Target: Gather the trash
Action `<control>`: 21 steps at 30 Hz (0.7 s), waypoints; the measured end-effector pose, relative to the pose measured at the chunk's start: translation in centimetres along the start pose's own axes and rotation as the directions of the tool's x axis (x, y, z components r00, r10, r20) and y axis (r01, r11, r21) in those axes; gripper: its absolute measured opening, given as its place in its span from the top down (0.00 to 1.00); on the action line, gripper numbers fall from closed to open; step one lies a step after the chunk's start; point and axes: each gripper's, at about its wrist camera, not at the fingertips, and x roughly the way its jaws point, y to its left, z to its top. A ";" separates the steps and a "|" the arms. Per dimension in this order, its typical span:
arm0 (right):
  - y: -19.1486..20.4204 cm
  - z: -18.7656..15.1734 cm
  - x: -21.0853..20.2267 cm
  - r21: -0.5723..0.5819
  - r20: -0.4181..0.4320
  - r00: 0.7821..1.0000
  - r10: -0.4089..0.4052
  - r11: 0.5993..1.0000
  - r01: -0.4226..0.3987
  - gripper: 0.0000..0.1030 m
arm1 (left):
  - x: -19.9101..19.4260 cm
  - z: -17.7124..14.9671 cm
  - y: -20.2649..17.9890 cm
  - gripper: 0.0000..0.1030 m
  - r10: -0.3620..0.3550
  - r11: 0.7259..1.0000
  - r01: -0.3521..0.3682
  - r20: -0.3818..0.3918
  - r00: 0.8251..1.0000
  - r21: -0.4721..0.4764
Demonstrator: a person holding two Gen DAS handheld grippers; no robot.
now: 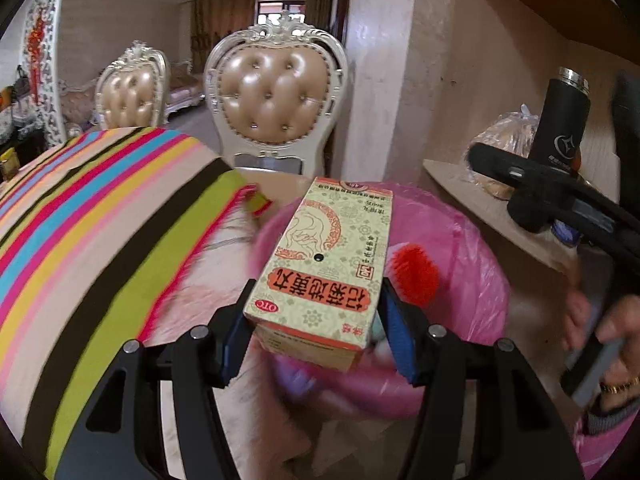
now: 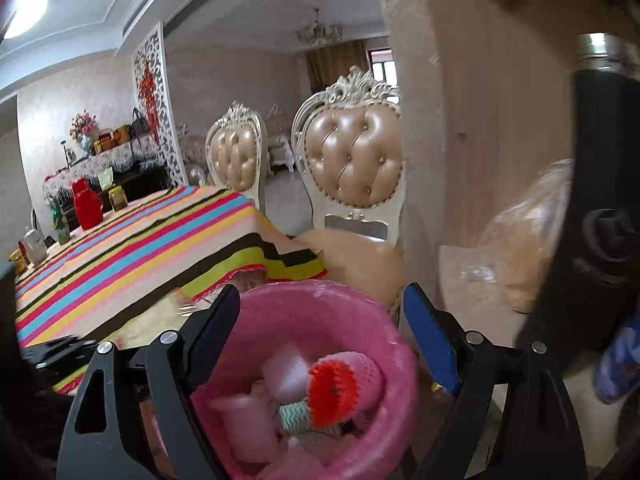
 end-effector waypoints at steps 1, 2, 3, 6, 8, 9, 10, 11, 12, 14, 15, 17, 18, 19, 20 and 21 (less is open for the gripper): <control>-0.3 -0.1 -0.4 0.006 0.005 1.000 -0.006 1.000 0.006 0.23 | 0.6 0.2 -0.5 0.45 -0.035 0.999 0.035 0.002 0.999 0.003; -0.4 -0.1 -0.7 0.010 0.009 1.000 -0.010 1.000 0.010 0.23 | 1.1 0.5 -0.9 0.40 -0.053 0.999 0.053 -0.002 0.999 0.008; -0.8 -0.2 -1.3 0.019 0.018 1.000 -0.019 1.000 0.019 0.23 | 1.9 0.8 -1.3 0.28 -0.055 0.998 0.055 -0.013 0.998 0.018; -1.3 -0.3 -2.2 0.029 0.039 0.999 -0.036 0.999 0.035 0.23 | 3.2 1.0 -2.4 0.12 -0.021 0.999 0.021 -0.015 1.000 0.046; -1.3 -0.3 -2.6 0.030 0.043 0.999 -0.030 0.999 0.029 0.23 | 3.6 0.7 -2.4 0.10 -0.003 0.998 0.005 -0.033 0.999 0.060; -1.2 -0.4 -2.6 0.029 0.041 0.999 -0.026 0.999 0.025 0.23 | 3.6 0.6 -2.1 0.07 0.009 0.998 -0.006 -0.042 0.999 0.058; -1.1 -0.5 -2.6 0.026 0.038 0.999 -0.025 0.999 0.024 0.23 | 3.6 0.4 -1.8 0.06 0.023 0.998 -0.020 -0.048 0.999 0.053; -0.9 -0.6 -2.4 0.023 0.034 0.999 -0.028 0.999 0.028 0.23 | 3.5 0.1 -1.3 0.05 0.041 0.998 -0.039 -0.051 0.998 0.045; -0.8 -0.7 -2.3 0.023 0.031 0.999 -0.032 0.999 0.031 0.23 | 3.3 0.0 -0.7 0.05 0.061 0.998 -0.059 -0.052 0.997 0.038; -0.5 -1.0 -2.0 0.027 0.016 0.999 -0.033 0.999 0.033 0.23 | 2.6 -0.2 0.2 0.05 0.094 0.995 -0.093 -0.046 0.995 0.032; -0.2 -1.1 -1.9 0.029 0.005 0.999 -0.035 0.999 0.035 0.23 | 2.1 -0.2 0.7 0.05 0.113 0.993 -0.112 -0.038 0.993 0.029; 0.4 -1.4 -1.8 0.027 -0.007 0.999 -0.045 0.999 0.045 0.23 | 0.4 -0.1 1.8 0.05 0.144 0.989 -0.143 -0.024 0.989 0.030; 0.9 -1.4 -1.8 0.027 -0.015 0.999 -0.050 0.998 0.051 0.21 | -0.3 0.1 2.2 0.05 0.155 0.987 -0.155 -0.016 0.988 0.033; 1.3 -1.5 -1.9 0.026 -0.019 0.998 -0.054 0.998 0.055 0.19 | -1.1 0.2 2.6 0.05 0.165 0.986 -0.165 -0.005 0.986 0.038; 1.7 -1.5 -2.2 0.022 -0.020 0.998 -0.059 0.998 0.059 0.18 | -2.2 0.4 3.1 0.05 0.167 0.985 -0.167 0.006 0.986 0.044; 2.4 -1.5 -2.6 0.009 -0.021 0.997 -0.069 0.998 0.069 0.18 | -3.3 0.4 3.6 0.05 0.164 0.985 -0.165 0.018 0.986 0.052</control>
